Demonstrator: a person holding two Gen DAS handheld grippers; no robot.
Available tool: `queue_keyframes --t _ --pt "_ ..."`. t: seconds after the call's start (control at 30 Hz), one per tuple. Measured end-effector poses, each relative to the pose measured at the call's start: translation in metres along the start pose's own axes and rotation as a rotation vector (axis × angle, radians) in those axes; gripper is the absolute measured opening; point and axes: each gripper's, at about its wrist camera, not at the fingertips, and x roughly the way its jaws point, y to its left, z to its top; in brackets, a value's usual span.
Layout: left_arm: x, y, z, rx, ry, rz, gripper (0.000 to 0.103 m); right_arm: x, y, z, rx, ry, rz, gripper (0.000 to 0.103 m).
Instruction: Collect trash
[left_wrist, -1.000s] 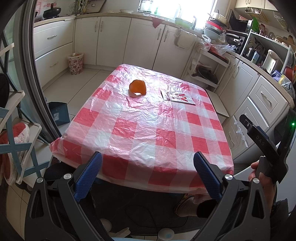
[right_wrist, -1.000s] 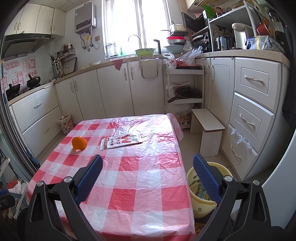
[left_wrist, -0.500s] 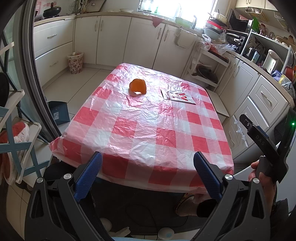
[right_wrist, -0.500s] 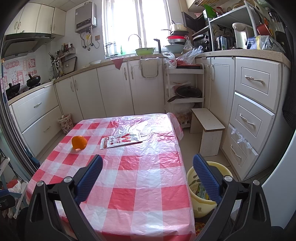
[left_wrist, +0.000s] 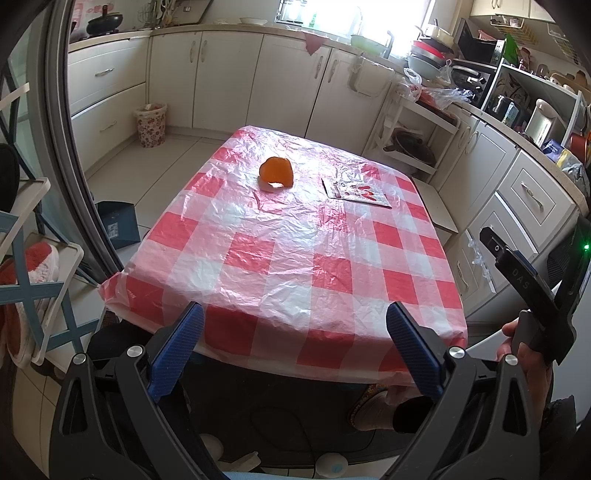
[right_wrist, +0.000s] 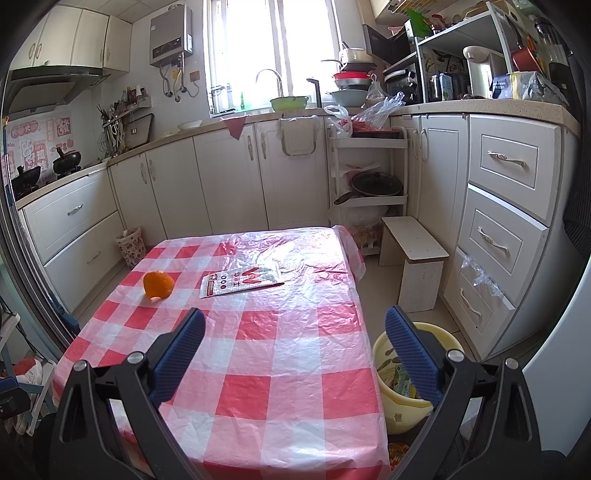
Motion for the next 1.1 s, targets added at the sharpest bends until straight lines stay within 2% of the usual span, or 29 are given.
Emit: queue_keyframes --t 1.1 --pt "0.0001 0.0019 -0.0019 -0.004 0.004 0.006 0.095 -0.0004 -0.0016 0.0009 0.001 -0.008 -0.002 0.094"
